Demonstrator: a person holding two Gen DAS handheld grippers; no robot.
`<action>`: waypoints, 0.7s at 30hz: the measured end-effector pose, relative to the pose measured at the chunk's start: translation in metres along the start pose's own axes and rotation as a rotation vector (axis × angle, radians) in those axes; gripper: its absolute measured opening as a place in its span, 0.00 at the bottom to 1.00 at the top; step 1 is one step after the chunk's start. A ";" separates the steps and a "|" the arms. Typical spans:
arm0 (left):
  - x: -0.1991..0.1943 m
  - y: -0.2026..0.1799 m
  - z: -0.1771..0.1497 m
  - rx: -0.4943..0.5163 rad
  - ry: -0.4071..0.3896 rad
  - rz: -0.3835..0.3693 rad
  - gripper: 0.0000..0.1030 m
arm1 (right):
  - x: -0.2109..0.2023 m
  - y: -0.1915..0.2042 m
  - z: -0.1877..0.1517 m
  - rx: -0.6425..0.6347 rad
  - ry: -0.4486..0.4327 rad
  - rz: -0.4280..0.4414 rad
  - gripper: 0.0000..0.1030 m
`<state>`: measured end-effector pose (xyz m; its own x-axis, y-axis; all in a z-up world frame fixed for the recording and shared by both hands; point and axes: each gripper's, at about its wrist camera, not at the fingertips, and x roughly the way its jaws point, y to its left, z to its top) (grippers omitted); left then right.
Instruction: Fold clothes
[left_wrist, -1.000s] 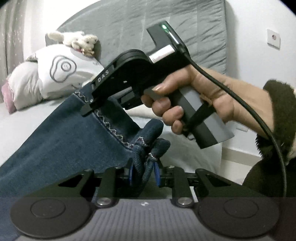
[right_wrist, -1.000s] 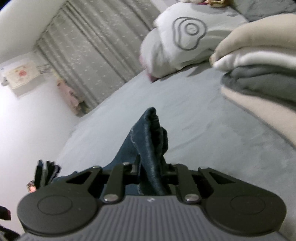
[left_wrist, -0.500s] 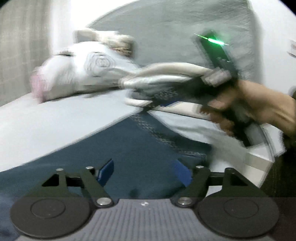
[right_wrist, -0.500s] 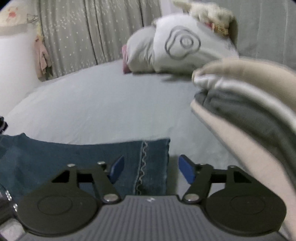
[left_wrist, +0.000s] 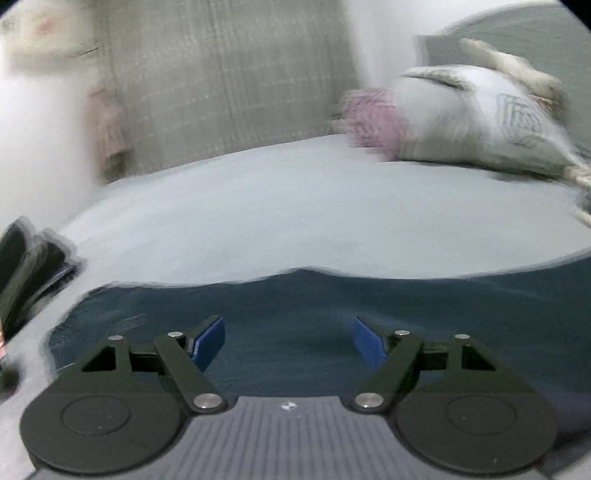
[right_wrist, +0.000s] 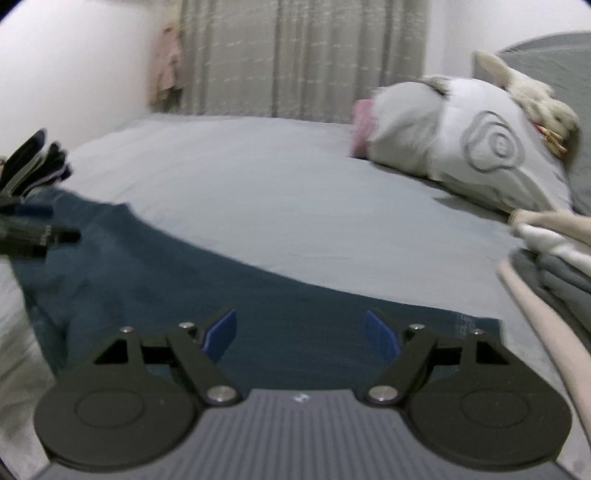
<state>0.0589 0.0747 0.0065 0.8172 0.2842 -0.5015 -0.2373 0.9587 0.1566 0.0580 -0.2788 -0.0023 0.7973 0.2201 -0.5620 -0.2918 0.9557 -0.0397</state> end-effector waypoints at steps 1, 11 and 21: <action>0.005 0.019 0.000 -0.045 0.004 0.056 0.74 | 0.006 0.014 0.003 -0.026 -0.001 0.024 0.77; 0.042 0.153 -0.021 -0.467 0.147 0.137 0.74 | 0.015 0.109 0.004 -0.338 -0.077 0.242 0.62; 0.045 0.161 -0.024 -0.675 0.116 0.049 0.12 | 0.025 0.185 -0.012 -0.654 -0.129 0.411 0.22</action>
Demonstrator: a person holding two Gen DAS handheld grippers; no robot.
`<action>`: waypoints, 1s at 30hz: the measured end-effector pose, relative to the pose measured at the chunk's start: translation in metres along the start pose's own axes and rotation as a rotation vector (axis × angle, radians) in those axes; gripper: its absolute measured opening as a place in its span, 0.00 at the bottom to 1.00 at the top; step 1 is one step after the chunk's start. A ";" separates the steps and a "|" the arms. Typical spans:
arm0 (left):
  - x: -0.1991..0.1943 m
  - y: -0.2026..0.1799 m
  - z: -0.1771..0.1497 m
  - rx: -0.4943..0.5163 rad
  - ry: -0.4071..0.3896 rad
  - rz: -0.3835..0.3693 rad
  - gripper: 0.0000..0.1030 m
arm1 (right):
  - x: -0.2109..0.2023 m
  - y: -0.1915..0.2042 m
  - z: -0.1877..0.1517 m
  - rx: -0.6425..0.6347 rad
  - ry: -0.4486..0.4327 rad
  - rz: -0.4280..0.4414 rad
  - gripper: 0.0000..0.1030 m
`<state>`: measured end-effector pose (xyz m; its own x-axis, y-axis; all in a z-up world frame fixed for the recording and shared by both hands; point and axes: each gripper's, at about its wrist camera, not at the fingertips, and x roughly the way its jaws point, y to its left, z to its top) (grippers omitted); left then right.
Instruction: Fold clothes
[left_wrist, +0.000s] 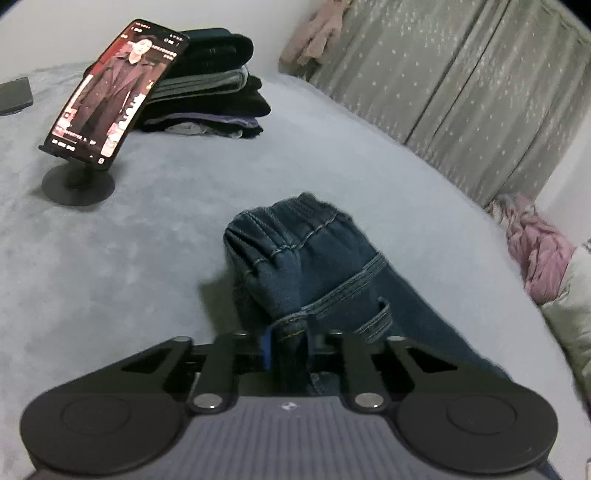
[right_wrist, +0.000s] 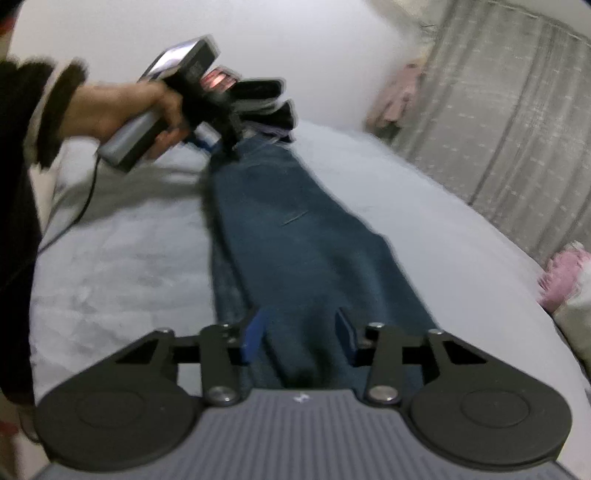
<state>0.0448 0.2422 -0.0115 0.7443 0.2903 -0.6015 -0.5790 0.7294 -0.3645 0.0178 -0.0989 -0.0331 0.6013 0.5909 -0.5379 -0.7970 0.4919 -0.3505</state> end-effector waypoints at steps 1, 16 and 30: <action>-0.003 -0.005 0.001 0.013 -0.019 -0.003 0.12 | 0.015 0.005 0.000 -0.021 0.044 -0.011 0.19; 0.017 -0.012 0.002 0.039 -0.072 -0.034 0.12 | 0.031 0.012 0.000 0.008 0.078 0.036 0.30; 0.003 0.005 0.031 -0.007 -0.119 -0.106 0.11 | -0.004 -0.002 0.026 0.248 -0.022 0.101 0.04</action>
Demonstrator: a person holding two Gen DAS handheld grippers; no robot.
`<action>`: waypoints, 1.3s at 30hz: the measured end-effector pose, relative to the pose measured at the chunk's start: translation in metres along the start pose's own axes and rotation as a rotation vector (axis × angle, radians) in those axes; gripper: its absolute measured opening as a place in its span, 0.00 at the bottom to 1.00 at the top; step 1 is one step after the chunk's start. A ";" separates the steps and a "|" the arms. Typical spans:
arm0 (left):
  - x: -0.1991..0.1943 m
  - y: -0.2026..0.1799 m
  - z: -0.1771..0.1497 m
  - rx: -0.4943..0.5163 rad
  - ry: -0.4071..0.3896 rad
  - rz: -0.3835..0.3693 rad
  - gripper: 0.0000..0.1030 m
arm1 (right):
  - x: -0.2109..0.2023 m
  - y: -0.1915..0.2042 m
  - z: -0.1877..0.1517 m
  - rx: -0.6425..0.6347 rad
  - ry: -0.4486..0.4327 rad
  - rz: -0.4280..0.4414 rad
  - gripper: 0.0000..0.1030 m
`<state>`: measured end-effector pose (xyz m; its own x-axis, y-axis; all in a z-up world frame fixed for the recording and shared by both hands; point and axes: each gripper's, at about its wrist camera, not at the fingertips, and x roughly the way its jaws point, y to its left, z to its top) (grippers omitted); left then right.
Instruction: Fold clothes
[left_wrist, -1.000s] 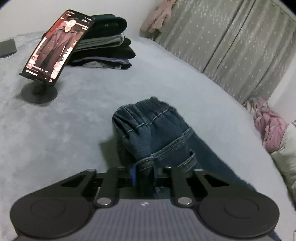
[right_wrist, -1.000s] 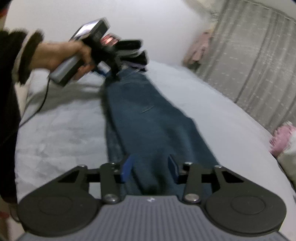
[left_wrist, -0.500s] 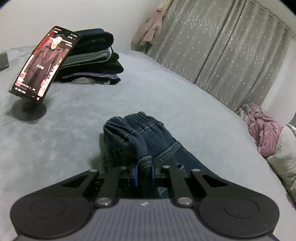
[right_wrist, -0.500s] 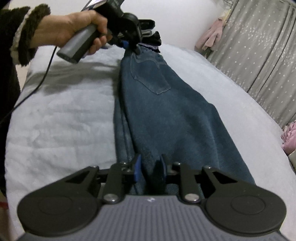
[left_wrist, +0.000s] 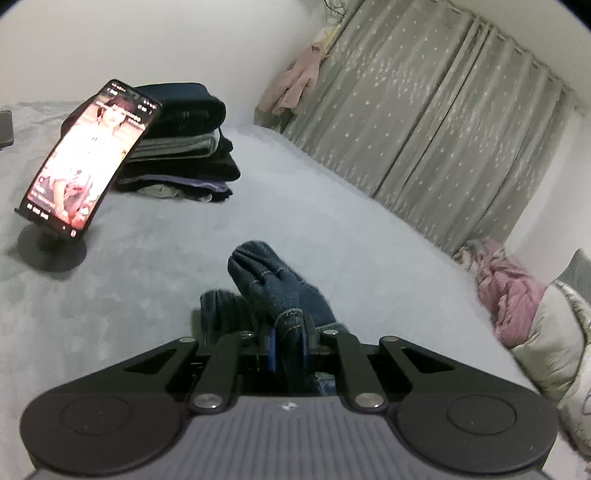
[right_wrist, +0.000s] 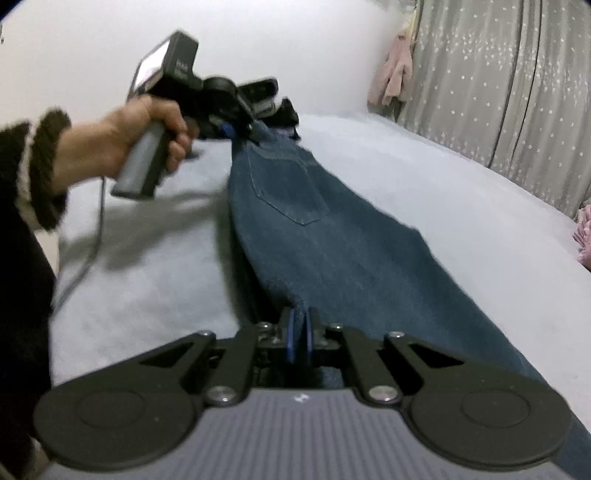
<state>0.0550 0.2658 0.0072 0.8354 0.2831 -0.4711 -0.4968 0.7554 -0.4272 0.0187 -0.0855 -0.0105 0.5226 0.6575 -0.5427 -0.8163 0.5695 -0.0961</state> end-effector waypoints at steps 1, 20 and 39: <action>0.005 0.000 -0.002 0.024 0.028 0.024 0.11 | 0.001 0.001 -0.001 0.007 0.008 0.005 0.04; -0.004 -0.057 -0.018 0.227 0.021 -0.008 0.52 | 0.017 -0.042 0.016 0.094 0.021 -0.100 0.51; 0.091 -0.119 -0.076 0.188 0.495 -0.327 0.38 | 0.124 -0.167 0.043 0.414 0.008 0.059 0.53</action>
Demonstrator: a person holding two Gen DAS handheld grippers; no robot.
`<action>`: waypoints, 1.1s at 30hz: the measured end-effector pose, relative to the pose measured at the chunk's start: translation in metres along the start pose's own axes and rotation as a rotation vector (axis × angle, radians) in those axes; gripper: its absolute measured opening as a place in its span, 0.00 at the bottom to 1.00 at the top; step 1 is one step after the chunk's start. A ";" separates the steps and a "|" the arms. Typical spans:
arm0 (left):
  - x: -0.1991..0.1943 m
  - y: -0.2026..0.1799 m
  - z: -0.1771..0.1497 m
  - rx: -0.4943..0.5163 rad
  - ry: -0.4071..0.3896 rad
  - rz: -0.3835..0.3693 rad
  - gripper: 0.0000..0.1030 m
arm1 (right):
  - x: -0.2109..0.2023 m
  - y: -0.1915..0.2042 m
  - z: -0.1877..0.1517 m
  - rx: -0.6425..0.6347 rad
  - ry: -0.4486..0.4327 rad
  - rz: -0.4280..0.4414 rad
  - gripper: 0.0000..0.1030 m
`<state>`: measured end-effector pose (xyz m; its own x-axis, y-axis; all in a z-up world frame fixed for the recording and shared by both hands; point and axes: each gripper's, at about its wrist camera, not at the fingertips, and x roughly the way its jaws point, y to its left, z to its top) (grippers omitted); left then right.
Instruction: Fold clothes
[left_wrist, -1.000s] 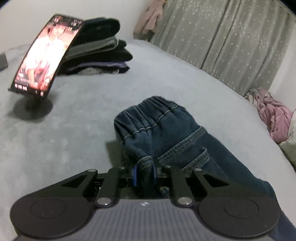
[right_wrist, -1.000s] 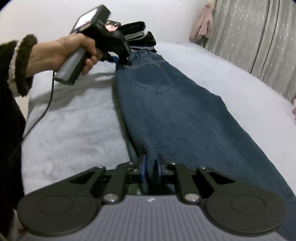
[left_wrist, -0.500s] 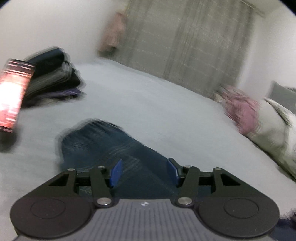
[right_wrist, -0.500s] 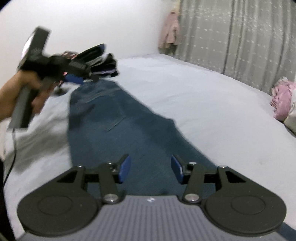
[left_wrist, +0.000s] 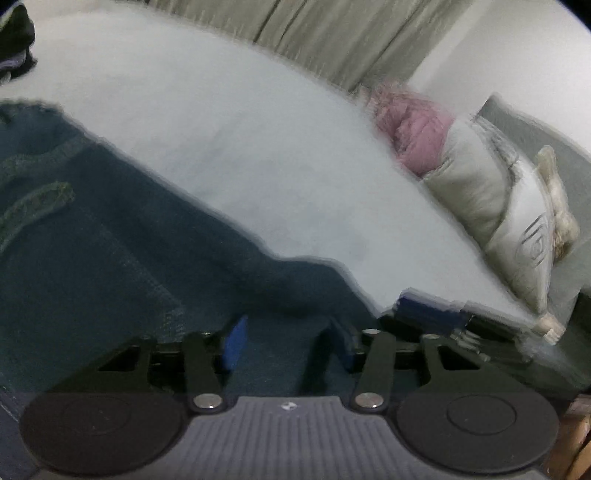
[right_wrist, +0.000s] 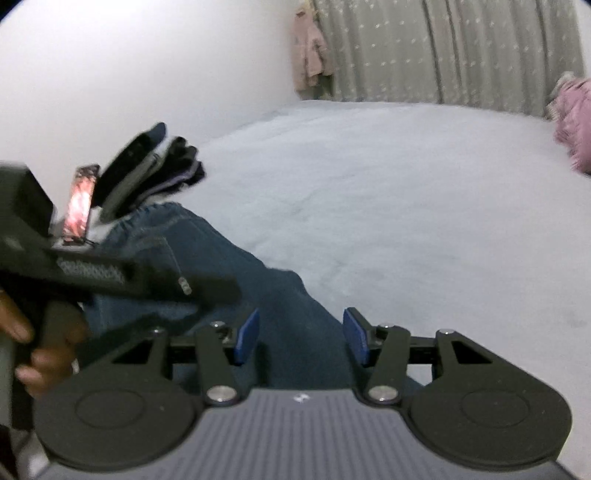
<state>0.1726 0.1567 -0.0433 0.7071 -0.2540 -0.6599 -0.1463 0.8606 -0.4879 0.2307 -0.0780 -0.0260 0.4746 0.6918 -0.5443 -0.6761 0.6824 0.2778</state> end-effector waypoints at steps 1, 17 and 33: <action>-0.001 0.005 0.002 -0.037 -0.002 -0.026 0.38 | 0.005 -0.003 0.002 0.010 0.014 0.013 0.54; -0.010 0.025 0.011 -0.164 0.028 -0.105 0.39 | 0.030 -0.040 -0.005 0.266 0.074 0.172 0.27; -0.017 0.003 0.004 -0.085 0.060 -0.222 0.47 | -0.018 0.068 -0.043 -0.311 -0.007 0.022 0.09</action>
<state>0.1625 0.1657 -0.0314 0.6867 -0.4609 -0.5622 -0.0509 0.7410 -0.6696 0.1519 -0.0537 -0.0310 0.4609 0.7079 -0.5351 -0.8258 0.5630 0.0335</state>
